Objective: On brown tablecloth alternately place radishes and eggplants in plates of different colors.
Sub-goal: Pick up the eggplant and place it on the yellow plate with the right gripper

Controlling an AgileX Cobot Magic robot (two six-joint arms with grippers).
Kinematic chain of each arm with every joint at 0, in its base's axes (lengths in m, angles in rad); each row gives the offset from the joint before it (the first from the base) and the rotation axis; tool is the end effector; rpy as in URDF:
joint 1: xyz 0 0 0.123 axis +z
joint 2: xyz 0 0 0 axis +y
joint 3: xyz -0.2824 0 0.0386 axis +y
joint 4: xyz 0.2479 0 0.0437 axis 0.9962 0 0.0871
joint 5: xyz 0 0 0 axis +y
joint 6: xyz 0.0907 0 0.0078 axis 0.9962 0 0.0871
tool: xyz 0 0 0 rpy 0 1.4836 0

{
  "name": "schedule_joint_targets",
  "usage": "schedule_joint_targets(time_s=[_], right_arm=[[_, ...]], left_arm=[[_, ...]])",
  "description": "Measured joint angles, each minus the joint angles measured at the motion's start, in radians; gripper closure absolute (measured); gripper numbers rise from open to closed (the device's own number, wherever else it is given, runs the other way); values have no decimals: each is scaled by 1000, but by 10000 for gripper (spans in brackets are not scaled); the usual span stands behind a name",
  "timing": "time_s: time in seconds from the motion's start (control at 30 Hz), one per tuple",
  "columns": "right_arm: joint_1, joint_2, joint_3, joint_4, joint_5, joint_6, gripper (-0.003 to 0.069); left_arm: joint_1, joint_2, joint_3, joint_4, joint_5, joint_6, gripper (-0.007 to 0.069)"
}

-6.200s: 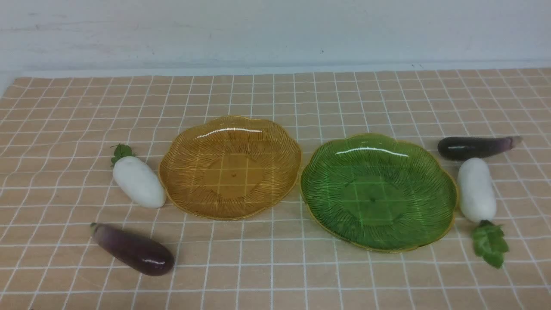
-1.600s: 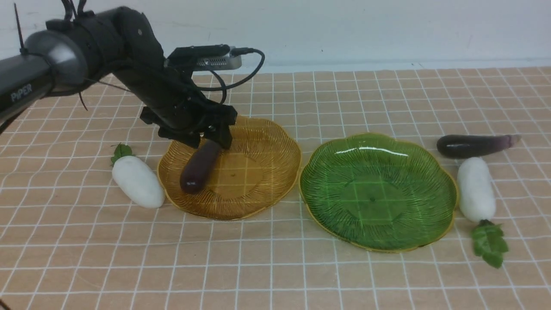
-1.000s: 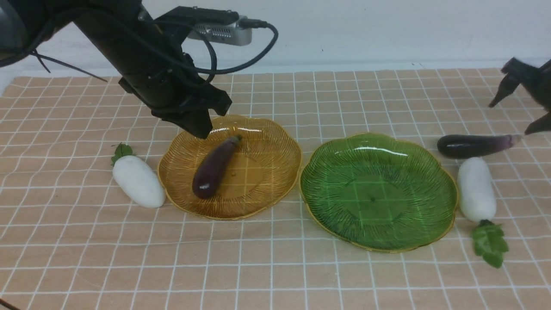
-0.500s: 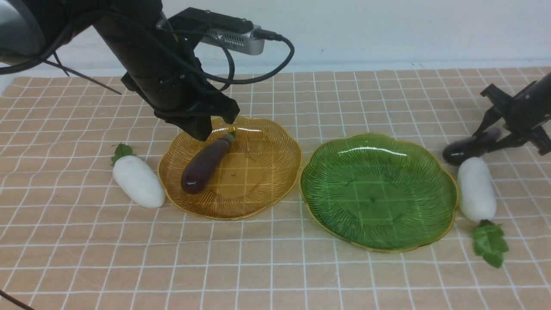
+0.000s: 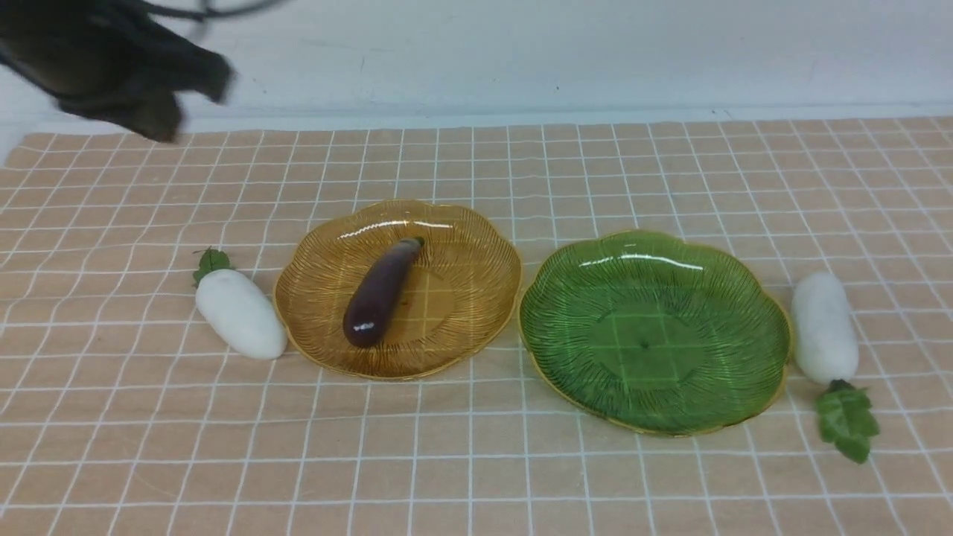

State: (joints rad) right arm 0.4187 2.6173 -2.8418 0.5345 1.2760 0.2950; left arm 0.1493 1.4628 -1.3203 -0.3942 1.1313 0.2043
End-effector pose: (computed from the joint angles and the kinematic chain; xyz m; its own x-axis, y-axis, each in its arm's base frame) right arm 0.4788 0.2617 0.2654 -0.9299 0.0150 -0.3675 -0.2323 0.7507 0.6184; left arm 0.2953 0.0124 0.3378 -0.9043 -0.1084 -0.4129 0.0257 0.9517 -0.3061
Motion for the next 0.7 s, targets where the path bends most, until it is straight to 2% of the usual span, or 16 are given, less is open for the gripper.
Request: schedule_joint_targets(time_s=[0.07, 0.17, 0.3, 0.37, 0.43, 0.5, 0.53, 0.6, 0.7], right_arm=[[-40, -85, -3, 46, 1, -38, 89], [-73, -165, -9, 50, -1, -69, 143], [-126, -324, -17, 14, -2, -109, 294], [-139, -400, -14, -28, -2, -138, 417], [-142, -466, 16, -65, -2, -171, 522], [-142, -517, 57, -89, -2, -195, 594], [-142, -551, 95, -110, -2, -209, 627], [-142, -597, 174, -169, -1, -220, 652], [-142, -680, 323, -277, -1, -212, 668]], left_arm=[[0, 14, 0, -9, -60, 0, 603], [0, 44, 0, -16, -97, -10, 554], [0, 104, 0, -36, -132, -24, 450], [0, 135, 0, -52, -155, -28, 399], [0, 171, 0, -69, -189, -28, 319], [0, 219, 0, -88, -239, -27, 225], [0, 231, 0, -93, -251, -27, 202], [0, 271, 0, -111, -286, -27, 137], [0, 307, 0, -136, -311, -26, 95]])
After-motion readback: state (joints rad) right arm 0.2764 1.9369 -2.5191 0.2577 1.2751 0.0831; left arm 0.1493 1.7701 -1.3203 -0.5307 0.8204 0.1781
